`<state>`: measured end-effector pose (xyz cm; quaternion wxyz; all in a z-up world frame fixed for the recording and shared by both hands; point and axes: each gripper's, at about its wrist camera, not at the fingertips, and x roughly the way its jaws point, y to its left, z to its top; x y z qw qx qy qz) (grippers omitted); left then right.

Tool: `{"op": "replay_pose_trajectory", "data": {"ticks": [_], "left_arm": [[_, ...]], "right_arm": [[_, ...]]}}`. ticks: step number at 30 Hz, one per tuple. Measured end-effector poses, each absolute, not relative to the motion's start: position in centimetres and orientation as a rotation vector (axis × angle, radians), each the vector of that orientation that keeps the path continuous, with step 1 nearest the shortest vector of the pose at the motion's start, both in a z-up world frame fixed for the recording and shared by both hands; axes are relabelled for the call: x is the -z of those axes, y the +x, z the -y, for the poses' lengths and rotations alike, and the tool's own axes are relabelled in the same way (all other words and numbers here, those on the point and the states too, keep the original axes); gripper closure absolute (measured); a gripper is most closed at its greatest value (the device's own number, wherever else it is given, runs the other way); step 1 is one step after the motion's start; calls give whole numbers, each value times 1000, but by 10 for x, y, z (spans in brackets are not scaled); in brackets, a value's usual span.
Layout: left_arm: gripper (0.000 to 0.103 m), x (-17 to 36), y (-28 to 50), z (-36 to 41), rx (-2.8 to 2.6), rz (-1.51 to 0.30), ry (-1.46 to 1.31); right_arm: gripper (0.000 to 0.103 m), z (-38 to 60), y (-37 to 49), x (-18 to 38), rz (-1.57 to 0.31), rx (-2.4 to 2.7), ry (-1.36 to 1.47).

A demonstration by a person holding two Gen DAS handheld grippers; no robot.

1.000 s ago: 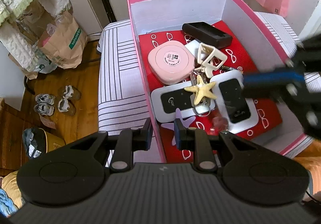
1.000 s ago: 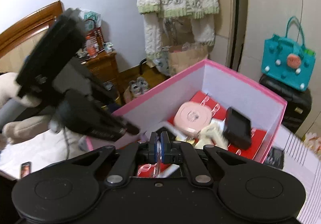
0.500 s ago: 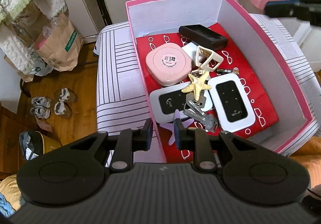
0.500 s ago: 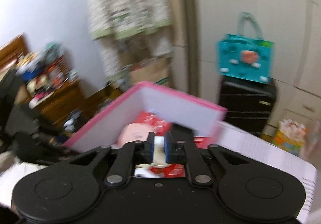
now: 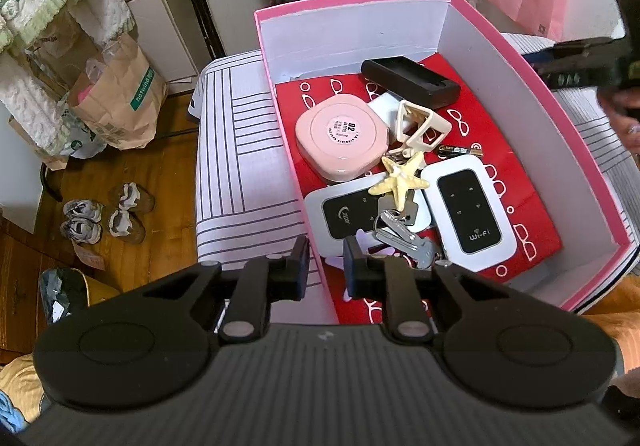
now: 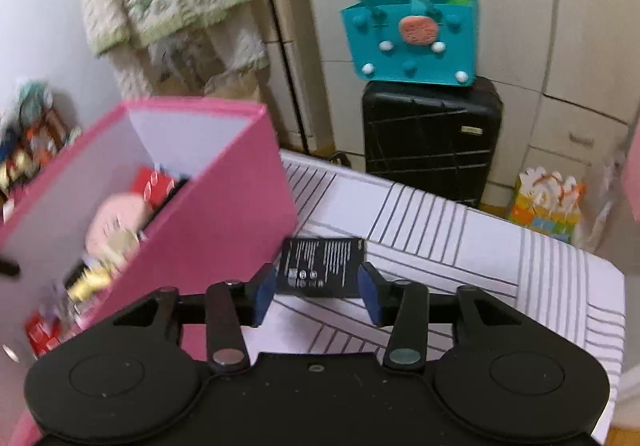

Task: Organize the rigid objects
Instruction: 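Return the right tool to the table and grasp the black battery pack, then carry the black battery pack into the box and release it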

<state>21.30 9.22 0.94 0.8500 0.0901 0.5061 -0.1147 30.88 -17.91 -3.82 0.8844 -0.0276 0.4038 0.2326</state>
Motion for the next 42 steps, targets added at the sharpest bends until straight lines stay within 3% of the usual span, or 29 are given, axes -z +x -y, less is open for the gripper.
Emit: {"op": "replay_pose_trajectory", "data": {"ticks": [4, 11, 14, 15, 17, 29, 31, 33, 42], "left_arm": [[90, -9, 215, -93, 233, -1063, 191], [94, -9, 218, -96, 223, -1059, 184], [94, -9, 218, -98, 225, -1056, 170], [94, -9, 217, -98, 224, -1054, 167], [94, -9, 218, -99, 226, -1055, 157], [94, -9, 219, -100, 238, -1044, 159], [94, -8, 219, -99, 236, -1040, 159], [94, -8, 220, -99, 229, -1037, 153], [94, -9, 232, -99, 216, -1022, 142]], "right_arm": [[36, 175, 307, 48, -824, -521, -146], [30, 157, 317, 59, -800, -497, -283], [26, 166, 328, 68, -803, -467, -208], [26, 171, 330, 70, -803, -466, -158], [35, 172, 326, 71, -785, -460, -160], [31, 174, 305, 58, -972, -421, -175], [29, 174, 310, 59, -964, -406, -151], [36, 169, 309, 61, -923, -405, -177], [36, 191, 292, 50, -877, -322, -116]]}}
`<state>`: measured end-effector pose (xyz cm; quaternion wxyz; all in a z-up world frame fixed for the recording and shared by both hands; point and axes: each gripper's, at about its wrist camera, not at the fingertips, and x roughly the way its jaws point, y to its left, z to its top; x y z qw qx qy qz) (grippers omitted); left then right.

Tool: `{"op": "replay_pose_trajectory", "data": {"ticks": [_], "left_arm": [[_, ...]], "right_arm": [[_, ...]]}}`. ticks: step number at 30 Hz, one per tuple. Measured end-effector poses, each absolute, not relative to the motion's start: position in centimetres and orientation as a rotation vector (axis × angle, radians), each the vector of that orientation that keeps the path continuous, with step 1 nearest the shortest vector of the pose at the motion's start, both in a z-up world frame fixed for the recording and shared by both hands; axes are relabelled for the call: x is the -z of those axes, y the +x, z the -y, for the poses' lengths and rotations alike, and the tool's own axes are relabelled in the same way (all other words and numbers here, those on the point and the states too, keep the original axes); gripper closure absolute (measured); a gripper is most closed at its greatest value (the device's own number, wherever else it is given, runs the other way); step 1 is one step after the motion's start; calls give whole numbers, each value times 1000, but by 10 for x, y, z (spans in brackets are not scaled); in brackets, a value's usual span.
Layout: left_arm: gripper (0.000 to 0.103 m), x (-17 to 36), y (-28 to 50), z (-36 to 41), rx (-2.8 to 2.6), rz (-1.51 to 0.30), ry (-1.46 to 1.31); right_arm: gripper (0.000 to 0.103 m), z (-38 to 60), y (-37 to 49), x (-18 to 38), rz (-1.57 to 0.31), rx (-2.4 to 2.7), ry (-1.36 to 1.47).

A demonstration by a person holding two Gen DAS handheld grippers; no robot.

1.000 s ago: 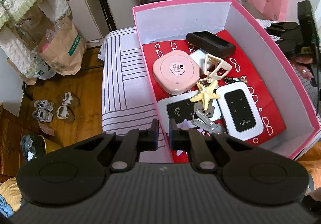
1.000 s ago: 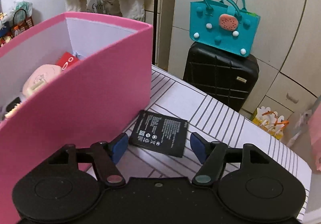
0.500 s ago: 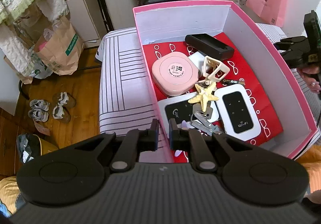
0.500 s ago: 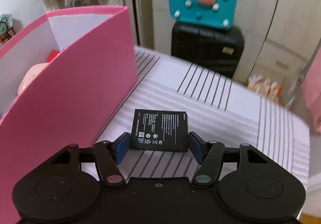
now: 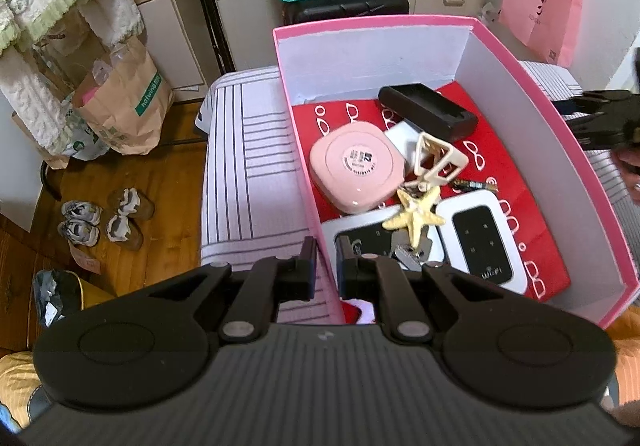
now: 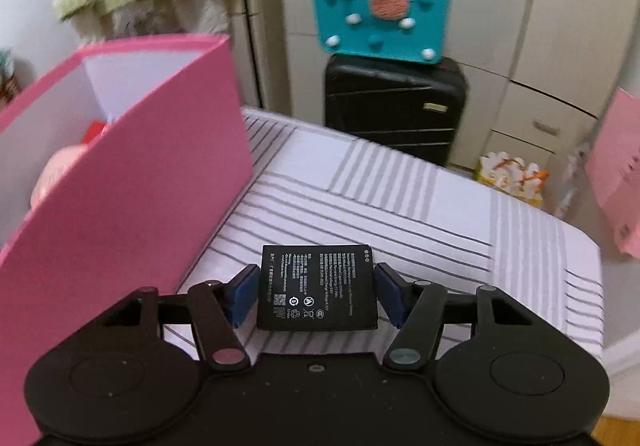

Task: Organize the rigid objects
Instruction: 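Carry the black battery pack into the box and release it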

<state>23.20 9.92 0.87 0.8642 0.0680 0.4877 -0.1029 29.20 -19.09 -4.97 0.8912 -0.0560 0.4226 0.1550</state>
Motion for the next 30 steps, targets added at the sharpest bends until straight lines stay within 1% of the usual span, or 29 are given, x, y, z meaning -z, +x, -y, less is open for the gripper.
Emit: {"op": "replay_pose_trajectory", "data": {"ticks": [4, 7, 13, 17, 22, 28, 30], "left_arm": [[94, -9, 233, -100, 219, -1022, 148], [94, -9, 234, -101, 215, -1022, 133], [94, -8, 229, -103, 195, -1008, 100], [94, -9, 222, -105, 195, -982, 84], [94, -9, 215, -109, 208, -979, 72], [94, -12, 206, -106, 205, -970, 83], [94, -16, 202, -106, 202, -963, 86]], "right_arm": [[36, 202, 273, 19, -815, -289, -50], [36, 200, 249, -11, -754, -359, 26], [36, 163, 202, -57, -664, -596, 53], [36, 125, 188, -62, -671, -665, -44], [36, 86, 174, -50, -627, -601, -269], [36, 79, 171, -40, -643, -570, -326], [36, 81, 168, -41, -612, -562, -310]]}}
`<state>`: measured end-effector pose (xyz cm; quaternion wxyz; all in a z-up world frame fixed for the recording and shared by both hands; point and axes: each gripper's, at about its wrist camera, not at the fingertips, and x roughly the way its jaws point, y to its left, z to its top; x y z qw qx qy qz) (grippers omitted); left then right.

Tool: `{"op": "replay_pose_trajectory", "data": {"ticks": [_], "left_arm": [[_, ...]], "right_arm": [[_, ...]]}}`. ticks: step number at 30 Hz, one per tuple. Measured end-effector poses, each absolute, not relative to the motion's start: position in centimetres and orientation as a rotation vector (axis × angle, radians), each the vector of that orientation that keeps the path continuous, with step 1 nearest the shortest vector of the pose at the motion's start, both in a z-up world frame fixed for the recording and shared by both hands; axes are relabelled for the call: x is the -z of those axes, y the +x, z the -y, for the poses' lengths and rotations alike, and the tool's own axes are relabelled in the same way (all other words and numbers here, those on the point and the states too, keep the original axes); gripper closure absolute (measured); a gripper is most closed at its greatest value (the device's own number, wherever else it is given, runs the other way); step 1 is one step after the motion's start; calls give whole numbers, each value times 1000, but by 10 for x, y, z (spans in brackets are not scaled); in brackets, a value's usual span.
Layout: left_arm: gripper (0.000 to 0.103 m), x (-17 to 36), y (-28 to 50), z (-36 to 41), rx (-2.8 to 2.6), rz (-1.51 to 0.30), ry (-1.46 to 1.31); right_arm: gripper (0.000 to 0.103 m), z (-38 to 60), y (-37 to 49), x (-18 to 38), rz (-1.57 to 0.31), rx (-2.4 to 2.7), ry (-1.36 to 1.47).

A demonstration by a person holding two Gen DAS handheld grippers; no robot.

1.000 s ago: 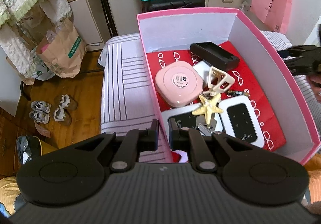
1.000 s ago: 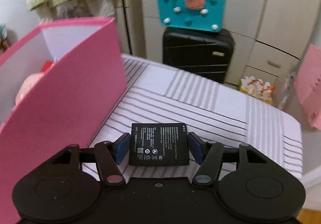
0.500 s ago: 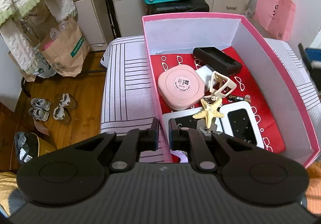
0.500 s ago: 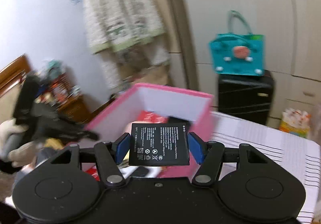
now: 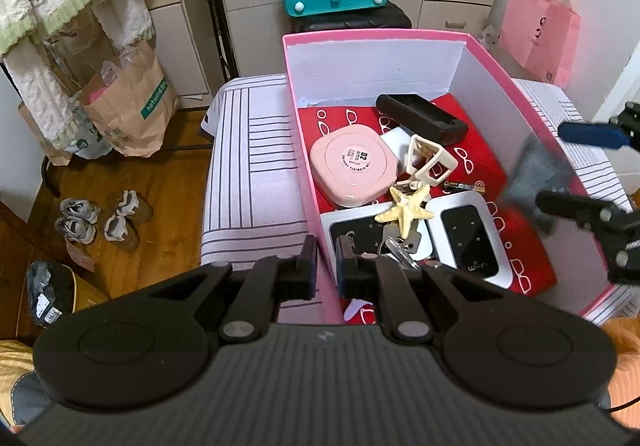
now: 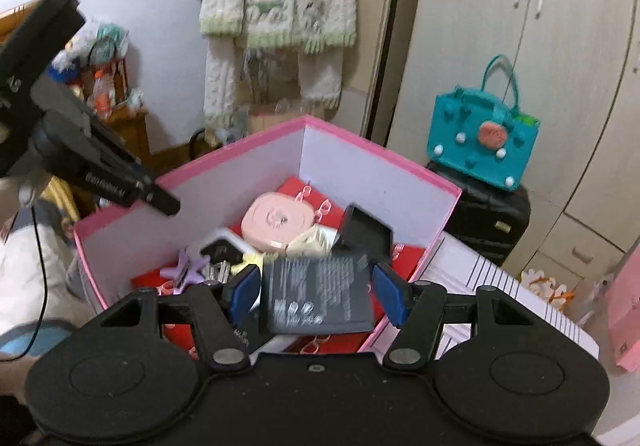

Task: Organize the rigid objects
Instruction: 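Carry the black battery pack into the box and release it, then lower the pink box onto the table with the left tool while withdrawing the right tool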

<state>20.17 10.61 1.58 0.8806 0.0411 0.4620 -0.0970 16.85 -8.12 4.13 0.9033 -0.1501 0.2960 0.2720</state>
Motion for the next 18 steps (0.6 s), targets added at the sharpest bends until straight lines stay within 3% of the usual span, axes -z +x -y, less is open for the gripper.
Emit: {"op": "replay_pose_trajectory", "data": {"ticks": [9, 12, 15, 17, 18], "left_arm": [[91, -42, 176, -99, 187, -886, 96], [90, -53, 169, -90, 215, -869, 91], [73, -60, 161, -78, 246, -855, 90], [52, -63, 152, -73, 251, -840, 83], [49, -64, 148, -70, 249, -826, 85]], "right_arm": [[31, 109, 160, -56, -613, -527, -118], [22, 116, 162, -59, -667, -497, -34], [10, 124, 164, -65, -715, -431, 63], [9, 129, 160, -68, -707, -390, 88], [9, 132, 156, -71, -692, -384, 81]]}}
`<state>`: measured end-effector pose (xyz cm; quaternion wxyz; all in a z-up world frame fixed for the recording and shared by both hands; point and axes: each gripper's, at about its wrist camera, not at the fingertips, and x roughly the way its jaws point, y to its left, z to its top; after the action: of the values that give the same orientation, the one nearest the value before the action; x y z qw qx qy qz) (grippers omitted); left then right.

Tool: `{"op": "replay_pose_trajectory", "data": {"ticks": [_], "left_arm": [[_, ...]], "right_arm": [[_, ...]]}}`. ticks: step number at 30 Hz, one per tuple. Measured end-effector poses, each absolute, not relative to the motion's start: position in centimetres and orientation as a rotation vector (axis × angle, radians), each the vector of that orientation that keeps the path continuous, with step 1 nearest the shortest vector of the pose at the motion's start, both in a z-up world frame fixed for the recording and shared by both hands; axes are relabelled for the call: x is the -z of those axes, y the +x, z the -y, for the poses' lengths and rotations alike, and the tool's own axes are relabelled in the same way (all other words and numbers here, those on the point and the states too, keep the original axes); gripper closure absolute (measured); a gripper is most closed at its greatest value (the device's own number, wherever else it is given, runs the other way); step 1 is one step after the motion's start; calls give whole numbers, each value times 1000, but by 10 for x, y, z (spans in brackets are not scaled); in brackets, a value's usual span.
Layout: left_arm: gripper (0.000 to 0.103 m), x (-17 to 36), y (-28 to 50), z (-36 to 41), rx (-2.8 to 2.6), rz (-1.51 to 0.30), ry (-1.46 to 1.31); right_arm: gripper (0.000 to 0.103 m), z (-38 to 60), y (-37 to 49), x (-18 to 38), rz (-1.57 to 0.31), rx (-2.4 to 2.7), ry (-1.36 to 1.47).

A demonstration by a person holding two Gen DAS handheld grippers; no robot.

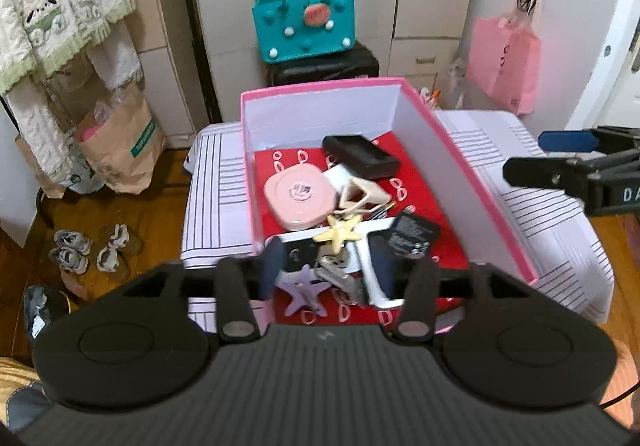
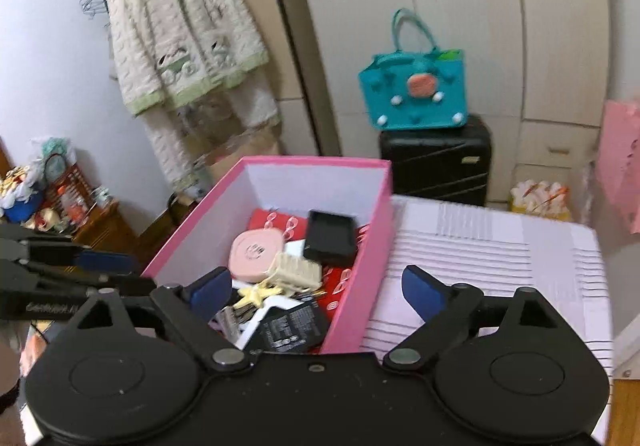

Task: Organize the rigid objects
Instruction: 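Lower the pink box onto the table with the left tool while withdrawing the right tool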

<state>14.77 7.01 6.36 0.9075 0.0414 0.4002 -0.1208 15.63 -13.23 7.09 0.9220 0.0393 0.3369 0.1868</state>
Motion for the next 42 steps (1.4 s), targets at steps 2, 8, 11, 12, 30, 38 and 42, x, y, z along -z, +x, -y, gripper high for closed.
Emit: {"op": "replay_pose_trajectory", "data": {"ticks": [2, 8, 11, 12, 30, 38, 42], "left_arm": [[41, -64, 138, -65, 241, -794, 98], [12, -67, 111, -56, 234, -705, 69], [0, -70, 105, -52, 206, -681, 51], [0, -70, 105, -52, 192, -694, 45], [0, -48, 62, -28, -11, -612, 48], [0, -40, 53, -17, 10, -621, 28], [0, -42, 57, -8, 8, -608, 21]], "right_arm": [[9, 141, 145, -76, -650, -367, 66], [8, 170, 95, -89, -475, -346, 141], [9, 173, 84, -93, -449, -293, 123], [9, 171, 82, -93, -452, -251, 93], [3, 138, 24, -70, -498, 24, -100], [3, 146, 27, -62, -558, 43, 2], [3, 149, 30, -65, -538, 46, 45]]}}
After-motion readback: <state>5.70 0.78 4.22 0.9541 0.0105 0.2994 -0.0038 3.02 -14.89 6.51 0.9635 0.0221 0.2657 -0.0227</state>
